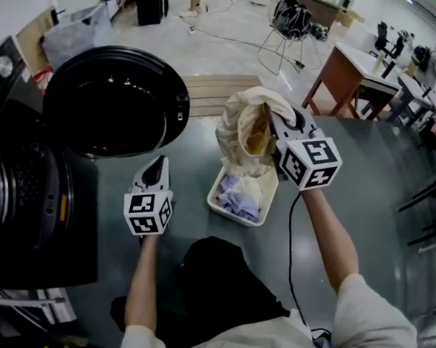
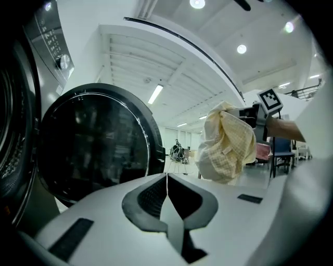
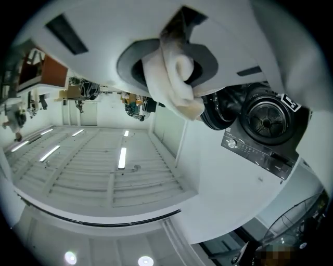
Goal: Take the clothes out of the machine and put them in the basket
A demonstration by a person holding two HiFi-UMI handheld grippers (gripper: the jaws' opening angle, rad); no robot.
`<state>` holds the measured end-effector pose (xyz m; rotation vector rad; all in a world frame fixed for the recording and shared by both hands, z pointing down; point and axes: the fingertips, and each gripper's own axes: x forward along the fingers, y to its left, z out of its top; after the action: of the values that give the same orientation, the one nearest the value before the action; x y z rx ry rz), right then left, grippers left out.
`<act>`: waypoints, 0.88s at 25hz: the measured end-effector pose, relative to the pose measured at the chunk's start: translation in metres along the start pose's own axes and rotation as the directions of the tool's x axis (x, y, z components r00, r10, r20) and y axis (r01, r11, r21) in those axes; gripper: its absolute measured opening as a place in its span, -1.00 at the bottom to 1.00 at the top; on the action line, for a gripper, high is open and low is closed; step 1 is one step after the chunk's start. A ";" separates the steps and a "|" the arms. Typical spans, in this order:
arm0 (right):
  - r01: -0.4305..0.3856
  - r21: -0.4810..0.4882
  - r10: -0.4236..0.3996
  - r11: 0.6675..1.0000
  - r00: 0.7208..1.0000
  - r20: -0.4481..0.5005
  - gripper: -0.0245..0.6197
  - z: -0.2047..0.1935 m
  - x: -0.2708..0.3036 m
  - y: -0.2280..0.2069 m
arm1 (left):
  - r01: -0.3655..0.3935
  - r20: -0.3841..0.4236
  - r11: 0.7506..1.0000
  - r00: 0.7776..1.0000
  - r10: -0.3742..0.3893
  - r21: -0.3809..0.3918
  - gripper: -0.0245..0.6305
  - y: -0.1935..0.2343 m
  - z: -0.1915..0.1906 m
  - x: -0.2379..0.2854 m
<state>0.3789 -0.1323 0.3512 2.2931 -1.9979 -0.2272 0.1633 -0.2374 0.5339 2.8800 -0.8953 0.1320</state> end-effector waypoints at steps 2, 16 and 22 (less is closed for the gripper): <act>0.031 -0.006 -0.031 1.000 0.999 -0.024 -0.74 -0.010 -0.005 -0.015 | 0.027 -0.008 1.000 1.000 -0.027 -0.001 -0.85 -0.012 -0.003 0.012; 0.182 0.071 -0.154 0.981 0.945 -0.289 -0.74 -0.186 -0.020 -0.069 | 0.124 -0.120 0.992 0.985 -0.125 -0.012 -0.85 -0.050 -0.069 0.050; 0.206 0.075 -0.153 0.976 0.884 -0.441 -0.74 -0.286 -0.009 -0.060 | 0.095 -0.174 0.994 0.979 -0.103 -0.050 -0.85 -0.037 -0.108 0.045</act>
<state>0.4855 -0.1228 0.6235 2.3366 -1.6159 0.3746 0.2162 -0.2174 0.6427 2.8133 -0.7129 0.3488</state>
